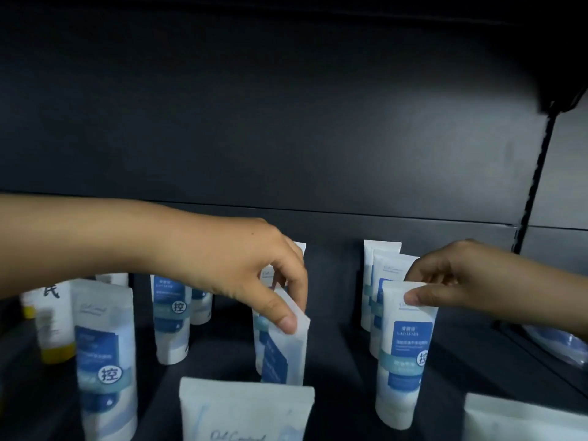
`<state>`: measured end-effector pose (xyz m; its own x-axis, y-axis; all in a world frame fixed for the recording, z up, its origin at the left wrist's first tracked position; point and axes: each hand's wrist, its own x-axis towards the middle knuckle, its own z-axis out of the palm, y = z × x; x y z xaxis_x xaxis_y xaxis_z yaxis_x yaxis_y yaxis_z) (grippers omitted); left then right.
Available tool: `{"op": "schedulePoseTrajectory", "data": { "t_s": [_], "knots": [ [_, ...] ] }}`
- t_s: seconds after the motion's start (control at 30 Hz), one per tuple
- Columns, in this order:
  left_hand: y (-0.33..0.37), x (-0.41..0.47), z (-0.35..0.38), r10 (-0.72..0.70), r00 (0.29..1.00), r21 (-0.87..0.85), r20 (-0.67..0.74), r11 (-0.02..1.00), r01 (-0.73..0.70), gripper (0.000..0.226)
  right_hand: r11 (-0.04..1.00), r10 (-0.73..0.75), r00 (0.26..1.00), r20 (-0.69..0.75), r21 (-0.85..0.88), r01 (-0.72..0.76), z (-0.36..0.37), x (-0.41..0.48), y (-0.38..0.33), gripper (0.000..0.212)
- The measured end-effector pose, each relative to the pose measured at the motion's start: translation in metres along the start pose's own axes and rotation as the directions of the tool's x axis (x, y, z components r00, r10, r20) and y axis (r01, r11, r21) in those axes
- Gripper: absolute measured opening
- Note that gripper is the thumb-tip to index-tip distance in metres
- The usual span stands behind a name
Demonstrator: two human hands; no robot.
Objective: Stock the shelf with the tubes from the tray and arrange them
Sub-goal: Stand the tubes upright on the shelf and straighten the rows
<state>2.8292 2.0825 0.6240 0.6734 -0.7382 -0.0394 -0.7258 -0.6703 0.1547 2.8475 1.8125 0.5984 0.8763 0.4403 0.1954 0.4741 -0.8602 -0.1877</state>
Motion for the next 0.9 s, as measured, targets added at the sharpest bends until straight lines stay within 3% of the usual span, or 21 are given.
{"op": "schedulePoseTrajectory", "data": {
  "t_s": [0.13,0.63,0.77,0.9],
  "knots": [
    [-0.003,0.002,0.000,-0.021,0.998,0.051,-0.062,0.998,0.024,0.013,1.000,-0.011,1.000,-0.027,0.009,0.011,0.002,-0.001,0.001,0.011],
    [-0.020,0.003,-0.005,-0.159,0.982,0.145,-0.103,0.974,0.173,0.018,0.966,0.020,0.999,-0.030,0.257,-0.012,0.001,0.000,0.005,0.005],
    [-0.024,0.004,-0.003,-0.180,0.979,0.141,-0.096,0.971,0.193,0.018,0.961,0.014,1.000,-0.004,0.278,-0.012,-0.002,-0.001,0.003,0.029],
    [-0.024,0.006,-0.002,-0.182,0.979,0.130,-0.088,0.973,0.192,0.018,0.954,0.015,1.000,0.015,0.300,-0.018,-0.003,-0.002,0.005,0.014]
  ]
}}
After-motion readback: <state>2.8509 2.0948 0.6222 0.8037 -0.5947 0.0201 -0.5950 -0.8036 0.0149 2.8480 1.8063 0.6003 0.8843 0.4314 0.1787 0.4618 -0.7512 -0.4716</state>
